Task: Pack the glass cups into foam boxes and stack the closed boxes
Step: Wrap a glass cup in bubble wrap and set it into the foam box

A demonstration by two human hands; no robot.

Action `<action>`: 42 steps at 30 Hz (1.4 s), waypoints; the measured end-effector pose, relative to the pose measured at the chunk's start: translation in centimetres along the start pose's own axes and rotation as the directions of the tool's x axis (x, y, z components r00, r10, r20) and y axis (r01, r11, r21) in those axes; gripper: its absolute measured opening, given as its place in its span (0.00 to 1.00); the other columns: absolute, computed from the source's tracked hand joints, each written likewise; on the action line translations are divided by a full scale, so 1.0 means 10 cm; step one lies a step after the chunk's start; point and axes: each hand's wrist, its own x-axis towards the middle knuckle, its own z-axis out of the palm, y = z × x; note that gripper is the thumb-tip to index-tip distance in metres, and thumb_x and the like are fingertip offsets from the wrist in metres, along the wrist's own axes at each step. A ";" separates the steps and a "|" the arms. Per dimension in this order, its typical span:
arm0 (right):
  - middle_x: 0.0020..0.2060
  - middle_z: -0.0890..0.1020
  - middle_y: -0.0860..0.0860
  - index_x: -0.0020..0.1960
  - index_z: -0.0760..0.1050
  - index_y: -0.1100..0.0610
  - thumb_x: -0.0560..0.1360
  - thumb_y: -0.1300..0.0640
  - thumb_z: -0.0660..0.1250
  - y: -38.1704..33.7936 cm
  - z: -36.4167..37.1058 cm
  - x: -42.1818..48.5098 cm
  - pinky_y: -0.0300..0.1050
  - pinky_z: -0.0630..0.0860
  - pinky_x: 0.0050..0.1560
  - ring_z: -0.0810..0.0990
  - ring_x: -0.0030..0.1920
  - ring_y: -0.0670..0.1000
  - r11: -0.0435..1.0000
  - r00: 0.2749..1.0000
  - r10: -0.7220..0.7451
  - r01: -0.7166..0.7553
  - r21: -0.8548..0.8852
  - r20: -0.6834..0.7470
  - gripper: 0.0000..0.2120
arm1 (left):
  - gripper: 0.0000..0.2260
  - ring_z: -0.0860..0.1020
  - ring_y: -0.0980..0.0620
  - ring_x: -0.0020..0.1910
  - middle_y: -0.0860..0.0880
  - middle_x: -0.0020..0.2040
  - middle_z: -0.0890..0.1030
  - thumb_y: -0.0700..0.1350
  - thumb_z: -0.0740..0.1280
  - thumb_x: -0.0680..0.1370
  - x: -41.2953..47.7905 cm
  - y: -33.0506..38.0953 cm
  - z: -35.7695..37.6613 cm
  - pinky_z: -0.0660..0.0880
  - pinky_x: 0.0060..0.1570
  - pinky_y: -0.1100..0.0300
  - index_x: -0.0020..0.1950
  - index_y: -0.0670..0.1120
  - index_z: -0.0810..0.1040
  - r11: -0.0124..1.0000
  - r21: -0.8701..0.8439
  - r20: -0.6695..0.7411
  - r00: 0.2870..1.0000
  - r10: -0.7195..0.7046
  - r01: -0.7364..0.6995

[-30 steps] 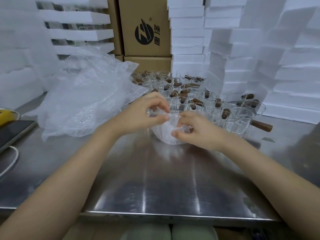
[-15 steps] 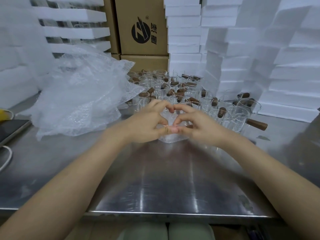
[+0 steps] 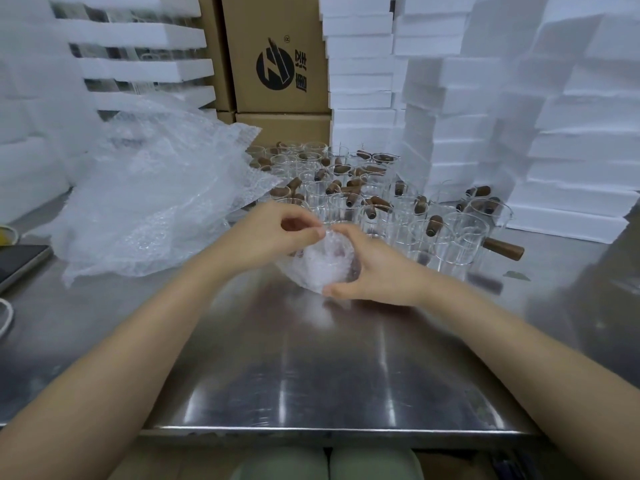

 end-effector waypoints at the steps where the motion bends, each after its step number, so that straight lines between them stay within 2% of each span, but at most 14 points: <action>1: 0.53 0.72 0.37 0.69 0.55 0.44 0.66 0.46 0.76 0.00 0.01 0.00 0.24 0.70 0.44 0.75 0.49 0.35 0.999 0.999 -0.021 0.022 0.025 -0.033 0.40 | 0.05 0.78 0.63 0.39 0.56 0.42 0.82 0.50 0.70 0.76 -0.01 0.02 -0.02 0.72 0.38 0.69 0.50 0.53 0.83 1.000 -0.023 0.004 1.000 -0.008 0.008; 5: 0.54 0.71 0.39 0.63 0.58 0.40 0.63 0.56 0.76 -0.05 0.02 0.01 0.31 0.72 0.44 0.73 0.53 0.36 0.977 0.961 -0.194 0.207 0.049 -0.196 0.37 | 0.15 0.74 0.52 0.39 0.53 0.39 0.75 0.60 0.60 0.72 -0.03 0.03 -0.03 0.69 0.40 0.55 0.41 0.49 0.76 0.943 0.333 0.072 0.997 -0.035 0.009; 11: 0.60 0.70 0.51 0.71 0.67 0.52 0.64 0.62 0.74 -0.07 0.05 0.02 0.54 0.77 0.50 0.73 0.58 0.50 0.904 0.853 -0.426 0.391 -0.172 -0.301 0.37 | 0.09 0.69 0.48 0.30 0.52 0.26 0.68 0.50 0.53 0.65 -0.06 0.12 0.05 0.61 0.30 0.57 0.31 0.47 0.67 0.817 0.575 -0.011 0.999 0.050 -0.035; 14: 0.60 0.67 0.51 0.70 0.66 0.52 0.66 0.60 0.74 -0.06 0.07 0.05 0.53 0.78 0.44 0.73 0.55 0.50 0.876 0.834 -0.466 0.387 -0.288 -0.297 0.35 | 0.17 0.76 0.42 0.38 0.48 0.33 0.77 0.47 0.54 0.63 -0.07 0.15 0.13 0.66 0.34 0.56 0.42 0.47 0.79 0.811 0.585 -0.125 0.987 0.097 -0.006; 16: 0.60 0.68 0.52 0.69 0.68 0.55 0.67 0.60 0.74 -0.05 0.04 0.07 0.52 0.78 0.47 0.73 0.56 0.51 0.883 0.830 -0.457 0.381 -0.273 -0.321 0.32 | 0.19 0.78 0.41 0.52 0.44 0.42 0.82 0.44 0.58 0.69 -0.04 0.14 0.15 0.74 0.52 0.52 0.55 0.47 0.82 0.817 0.576 -0.128 0.984 0.125 -0.029; 18: 0.59 0.70 0.52 0.67 0.70 0.59 0.66 0.62 0.72 -0.05 0.04 0.09 0.43 0.75 0.57 0.72 0.58 0.48 0.900 0.820 -0.436 0.400 -0.174 -0.371 0.29 | 0.23 0.73 0.48 0.62 0.42 0.45 0.83 0.44 0.60 0.73 -0.04 0.13 0.12 0.59 0.69 0.60 0.68 0.49 0.75 0.903 0.423 -0.096 0.987 0.131 -0.078; 21: 0.58 0.72 0.50 0.65 0.70 0.60 0.63 0.68 0.74 -0.04 0.03 0.09 0.29 0.67 0.59 0.72 0.58 0.42 0.926 0.825 -0.368 0.366 -0.091 -0.428 0.32 | 0.26 0.76 0.50 0.59 0.41 0.40 0.82 0.53 0.57 0.75 -0.07 0.11 0.05 0.64 0.64 0.56 0.73 0.52 0.68 0.970 0.207 -0.083 0.985 0.149 -0.129; 26: 0.58 0.75 0.49 0.66 0.69 0.57 0.63 0.63 0.77 -0.06 0.07 0.00 0.29 0.67 0.57 0.73 0.57 0.42 0.950 0.875 -0.306 0.304 -0.065 -0.376 0.33 | 0.14 0.72 0.50 0.26 0.52 0.26 0.74 0.46 0.63 0.77 -0.06 0.12 0.05 0.66 0.30 0.58 0.61 0.49 0.81 0.855 0.408 -0.097 0.916 0.390 -0.321; 31: 0.57 0.71 0.47 0.65 0.67 0.59 0.64 0.63 0.75 -0.13 0.13 0.05 0.26 0.65 0.54 0.70 0.56 0.40 0.960 0.857 -0.279 0.265 -0.094 -0.434 0.33 | 0.12 0.82 0.46 0.38 0.49 0.40 0.86 0.40 0.70 0.74 -0.11 0.16 0.13 0.75 0.37 0.55 0.55 0.50 0.84 0.883 0.410 -0.350 0.855 0.382 -0.227; 33: 0.56 0.70 0.49 0.63 0.67 0.59 0.62 0.62 0.75 -0.13 0.10 0.09 0.27 0.66 0.51 0.70 0.53 0.41 0.965 0.816 -0.251 0.251 -0.071 -0.520 0.32 | 0.18 0.79 0.46 0.59 0.49 0.58 0.83 0.43 0.70 0.75 -0.09 0.22 0.17 0.75 0.58 0.48 0.65 0.50 0.79 0.933 0.290 -0.401 0.858 0.320 -0.212; 35: 0.55 0.68 0.50 0.61 0.63 0.55 0.61 0.58 0.75 -0.11 0.05 0.10 0.25 0.67 0.49 0.69 0.52 0.42 0.980 0.749 -0.156 0.199 -0.006 -0.644 0.33 | 0.32 0.60 0.52 0.76 0.51 0.76 0.64 0.51 0.69 0.76 -0.07 0.24 0.19 0.57 0.75 0.53 0.77 0.49 0.62 0.990 0.079 -0.428 0.893 0.140 -0.117; 38: 0.54 0.65 0.53 0.58 0.55 0.51 0.61 0.55 0.76 -0.09 0.05 0.08 0.25 0.67 0.50 0.70 0.54 0.51 0.983 0.671 -0.093 0.180 0.040 -0.736 0.36 | 0.40 0.60 0.53 0.75 0.52 0.78 0.60 0.63 0.63 0.74 -0.02 0.27 0.22 0.55 0.75 0.52 0.79 0.47 0.53 0.860 -0.476 -0.137 0.951 -0.279 0.184; 40: 0.54 0.63 0.54 0.58 0.57 0.58 0.61 0.53 0.74 -0.10 0.09 0.09 0.24 0.65 0.54 0.69 0.54 0.50 0.971 0.635 -0.168 0.240 -0.014 -0.754 0.34 | 0.26 0.73 0.50 0.67 0.47 0.70 0.73 0.57 0.60 0.80 -0.01 0.26 0.32 0.66 0.70 0.49 0.74 0.44 0.65 0.715 -0.663 0.076 0.970 -0.232 0.224; 42: 0.55 0.63 0.55 0.59 0.57 0.61 0.62 0.54 0.75 -0.11 0.14 0.12 0.23 0.65 0.56 0.68 0.55 0.45 0.954 0.614 -0.236 0.294 -0.059 -0.753 0.35 | 0.17 0.79 0.49 0.60 0.45 0.61 0.80 0.52 0.55 0.84 -0.04 0.30 0.39 0.75 0.62 0.50 0.66 0.45 0.74 0.745 -0.651 0.003 0.982 -0.189 0.145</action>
